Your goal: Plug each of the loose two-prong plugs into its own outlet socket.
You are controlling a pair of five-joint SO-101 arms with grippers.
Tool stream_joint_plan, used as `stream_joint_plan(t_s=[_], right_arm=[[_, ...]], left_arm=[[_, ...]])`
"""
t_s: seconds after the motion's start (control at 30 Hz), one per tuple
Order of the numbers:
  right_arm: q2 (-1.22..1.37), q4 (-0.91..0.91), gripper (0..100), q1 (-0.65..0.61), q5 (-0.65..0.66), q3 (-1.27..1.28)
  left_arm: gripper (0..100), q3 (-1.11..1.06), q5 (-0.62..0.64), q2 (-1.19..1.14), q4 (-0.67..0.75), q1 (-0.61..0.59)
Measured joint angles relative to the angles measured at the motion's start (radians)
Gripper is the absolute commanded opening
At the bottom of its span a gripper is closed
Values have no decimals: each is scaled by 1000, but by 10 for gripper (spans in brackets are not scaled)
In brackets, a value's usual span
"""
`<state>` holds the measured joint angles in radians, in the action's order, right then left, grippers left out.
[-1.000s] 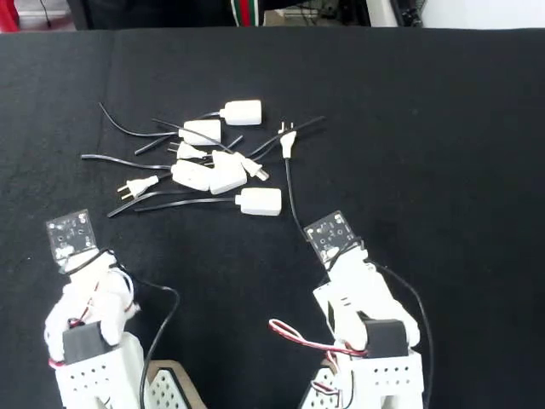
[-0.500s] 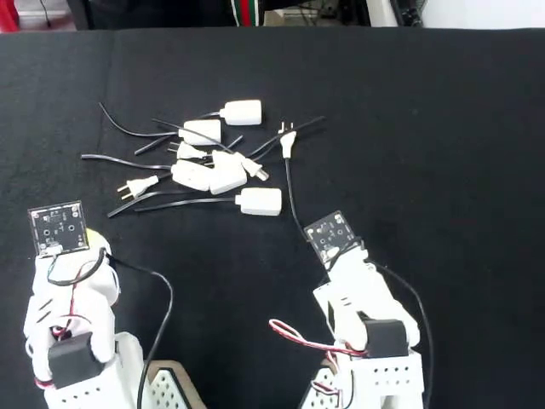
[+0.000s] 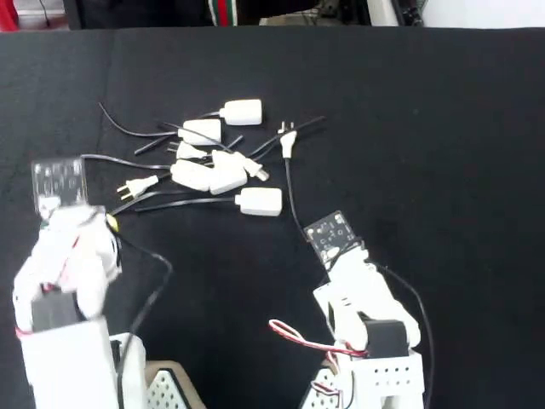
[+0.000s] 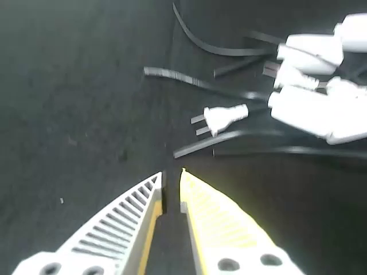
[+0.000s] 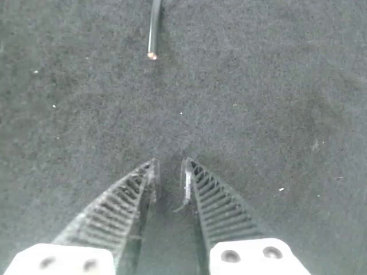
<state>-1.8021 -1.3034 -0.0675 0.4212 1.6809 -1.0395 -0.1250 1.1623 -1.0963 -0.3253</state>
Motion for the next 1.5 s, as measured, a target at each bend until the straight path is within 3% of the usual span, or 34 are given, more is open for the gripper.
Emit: stream_joint_plan(t_s=[0.27, 0.6, 0.83, 1.0, 1.13, 1.27, 1.5], right_arm=[[0, 0, 78, 0, 0, 0], [0, 0, 78, 0, 0, 0], [0, 0, 78, 0, 0, 0], [0, 0, 78, 0, 0, 0], [0, 0, 78, 0, 0, 0], [0, 0, 78, 0, 0, 0], [0, 0, 78, 0, 0, 0]], left_arm=[[141, 127, -28, -270, -38, 28], [192, 167, -101, -295, -34, 264], [193, 175, -247, -348, 97, 368], [193, 203, -287, -535, 252, 373], [199, 288, -338, -750, 276, 399], [270, 370, -364, -922, 279, 417], [293, 460, -453, -1005, 279, 373]])
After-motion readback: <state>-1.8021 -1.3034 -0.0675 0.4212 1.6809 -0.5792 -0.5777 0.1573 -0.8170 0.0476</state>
